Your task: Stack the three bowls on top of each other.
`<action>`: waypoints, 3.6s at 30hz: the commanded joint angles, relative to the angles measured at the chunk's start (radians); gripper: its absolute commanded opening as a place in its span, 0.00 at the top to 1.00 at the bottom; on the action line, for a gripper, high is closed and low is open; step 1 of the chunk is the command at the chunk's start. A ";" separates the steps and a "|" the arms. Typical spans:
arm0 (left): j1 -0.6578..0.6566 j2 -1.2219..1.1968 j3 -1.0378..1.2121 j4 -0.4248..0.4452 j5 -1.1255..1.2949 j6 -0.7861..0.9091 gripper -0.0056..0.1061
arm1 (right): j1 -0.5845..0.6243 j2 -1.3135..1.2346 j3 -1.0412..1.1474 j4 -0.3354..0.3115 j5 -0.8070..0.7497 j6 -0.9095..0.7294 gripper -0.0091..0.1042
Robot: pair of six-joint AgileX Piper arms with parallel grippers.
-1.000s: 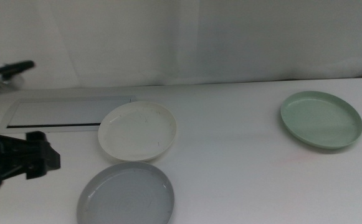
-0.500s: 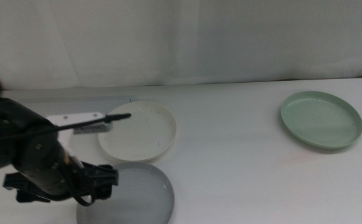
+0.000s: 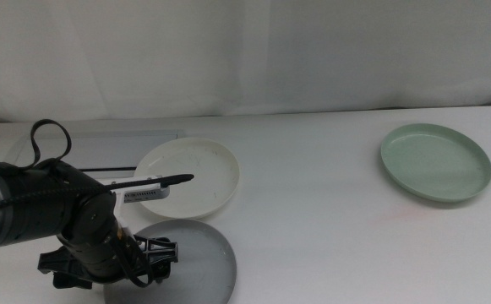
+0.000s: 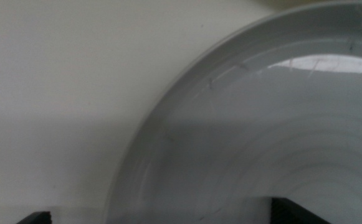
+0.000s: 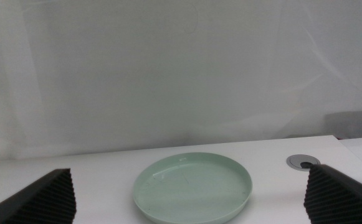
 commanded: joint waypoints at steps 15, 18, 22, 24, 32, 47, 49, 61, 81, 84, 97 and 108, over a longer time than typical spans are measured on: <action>-0.007 0.061 0.062 -0.056 -0.086 -0.017 0.97 | -0.005 -0.004 0.036 0.001 -0.011 -0.003 0.02; -0.007 0.059 0.058 -0.058 -0.112 -0.010 0.97 | -0.005 -0.004 0.036 0.001 -0.011 -0.003 0.02; -0.011 0.014 0.029 -0.073 -0.083 0.023 0.97 | -0.005 -0.004 0.036 0.001 -0.011 -0.003 0.02; -0.011 -0.032 0.000 -0.125 -0.073 0.073 0.97 | -0.005 -0.004 0.036 0.001 -0.011 -0.003 0.02; -0.178 -0.086 -0.275 -0.187 -0.004 0.112 0.98 | -0.005 -0.004 0.036 0.001 -0.011 -0.003 0.02; -0.259 0.164 -0.297 -0.207 -0.146 0.033 0.98 | -0.005 -0.004 0.036 0.001 -0.011 -0.003 0.02; -0.259 0.179 -0.297 -0.207 -0.146 0.033 0.98 | -0.005 -0.004 0.036 0.001 -0.009 -0.003 0.02; -0.259 0.187 -0.297 -0.125 -0.155 0.003 0.95 | -0.005 -0.004 0.036 0.001 -0.009 -0.003 0.02; -0.233 -0.011 -0.372 0.064 0.005 0.000 0.13 | -0.005 -0.004 0.036 0.001 -0.009 -0.003 0.02; -0.174 -0.100 -0.414 0.130 0.133 0.012 0.13 | -0.005 -0.004 0.036 0.001 -0.009 -0.003 0.02; 0.142 -0.430 -0.386 0.126 0.357 0.221 0.13 | -0.005 -0.004 0.036 0.001 -0.007 -0.003 0.02; 0.181 -0.248 -0.387 -0.005 0.153 0.267 0.13 | -0.005 -0.004 0.036 0.001 -0.009 -0.003 0.02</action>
